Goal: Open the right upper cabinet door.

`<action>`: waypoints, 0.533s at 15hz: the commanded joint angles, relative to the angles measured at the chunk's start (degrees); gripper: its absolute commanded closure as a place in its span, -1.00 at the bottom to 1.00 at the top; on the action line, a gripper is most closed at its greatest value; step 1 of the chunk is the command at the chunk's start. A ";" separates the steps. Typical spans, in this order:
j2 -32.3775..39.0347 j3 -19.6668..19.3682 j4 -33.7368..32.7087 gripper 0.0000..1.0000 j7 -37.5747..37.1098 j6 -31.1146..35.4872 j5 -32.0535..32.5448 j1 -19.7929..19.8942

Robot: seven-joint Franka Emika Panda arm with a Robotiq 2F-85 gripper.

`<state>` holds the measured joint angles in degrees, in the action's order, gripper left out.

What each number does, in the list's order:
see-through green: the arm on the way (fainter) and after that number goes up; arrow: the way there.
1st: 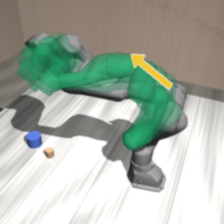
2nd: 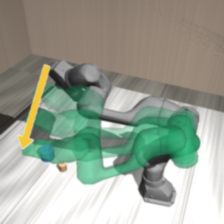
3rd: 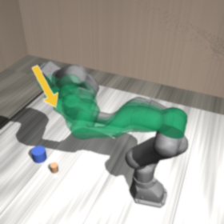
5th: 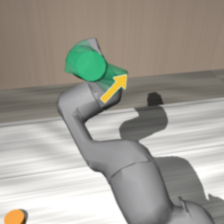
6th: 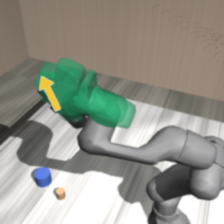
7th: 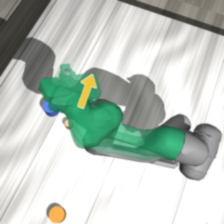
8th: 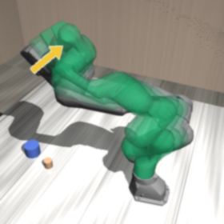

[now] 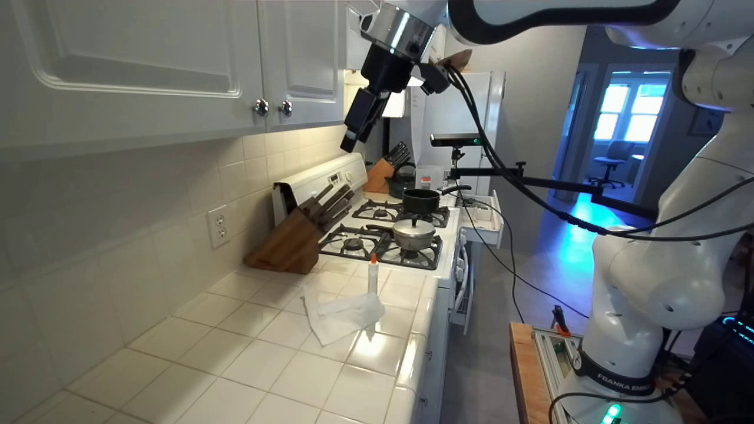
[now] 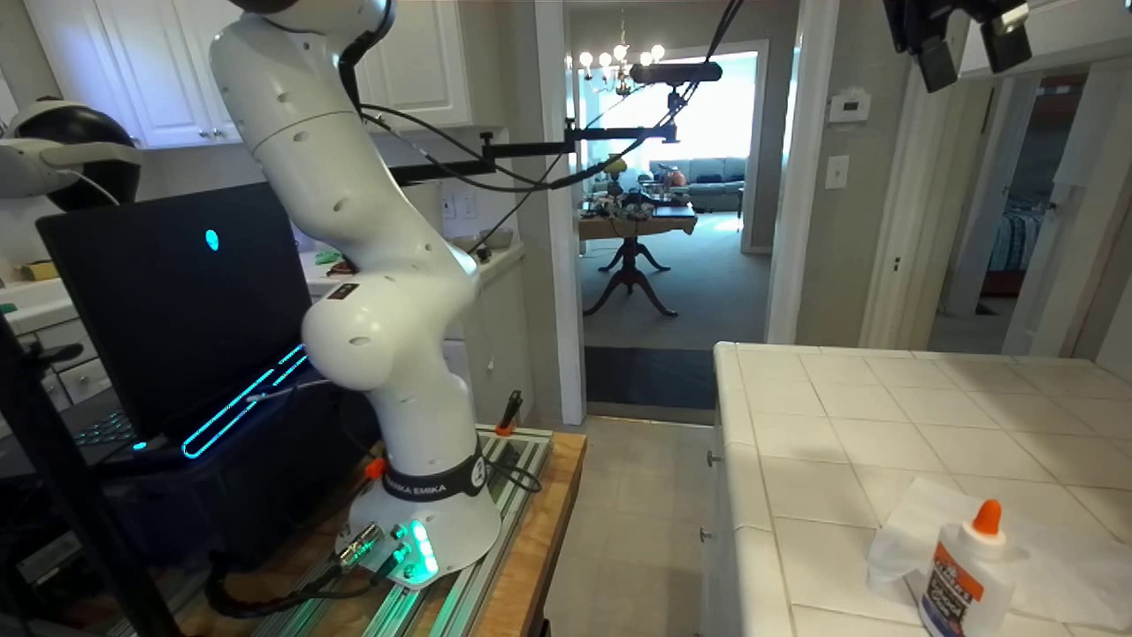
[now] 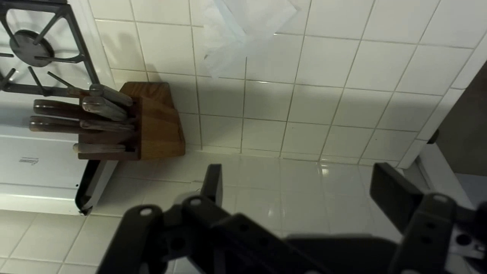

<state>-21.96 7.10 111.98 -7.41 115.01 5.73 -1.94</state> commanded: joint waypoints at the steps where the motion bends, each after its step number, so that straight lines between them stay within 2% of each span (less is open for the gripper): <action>1: 5.88 -0.11 -9.66 -1.00 0.94 -6.21 1.10 0.14; 8: 13.35 -0.92 -19.94 -1.00 3.96 -7.81 2.48 -0.14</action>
<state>-12.85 6.41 97.98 -5.06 109.22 6.21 -1.89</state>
